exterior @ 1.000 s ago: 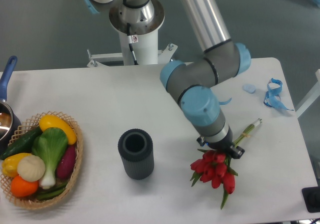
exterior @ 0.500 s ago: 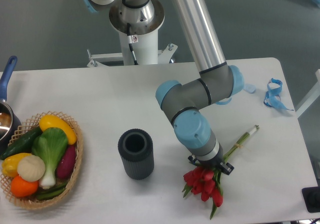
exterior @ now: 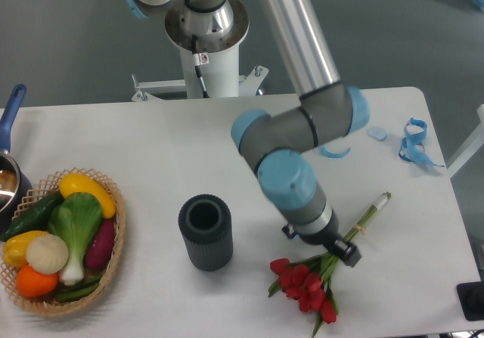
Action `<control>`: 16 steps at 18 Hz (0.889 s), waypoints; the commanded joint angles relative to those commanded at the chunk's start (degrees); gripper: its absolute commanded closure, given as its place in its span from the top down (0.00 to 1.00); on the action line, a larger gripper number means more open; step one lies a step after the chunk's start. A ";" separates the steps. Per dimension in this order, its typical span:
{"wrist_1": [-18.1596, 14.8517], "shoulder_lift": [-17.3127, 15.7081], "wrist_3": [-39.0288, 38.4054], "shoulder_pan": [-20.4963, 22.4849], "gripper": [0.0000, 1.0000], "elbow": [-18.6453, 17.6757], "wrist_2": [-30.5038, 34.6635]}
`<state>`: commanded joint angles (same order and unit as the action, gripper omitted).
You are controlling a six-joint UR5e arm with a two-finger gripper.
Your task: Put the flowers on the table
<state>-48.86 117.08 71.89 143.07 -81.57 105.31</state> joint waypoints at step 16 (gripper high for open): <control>-24.60 -15.04 33.56 22.06 1.00 1.94 -20.92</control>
<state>-73.47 102.04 105.46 165.14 -79.63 84.39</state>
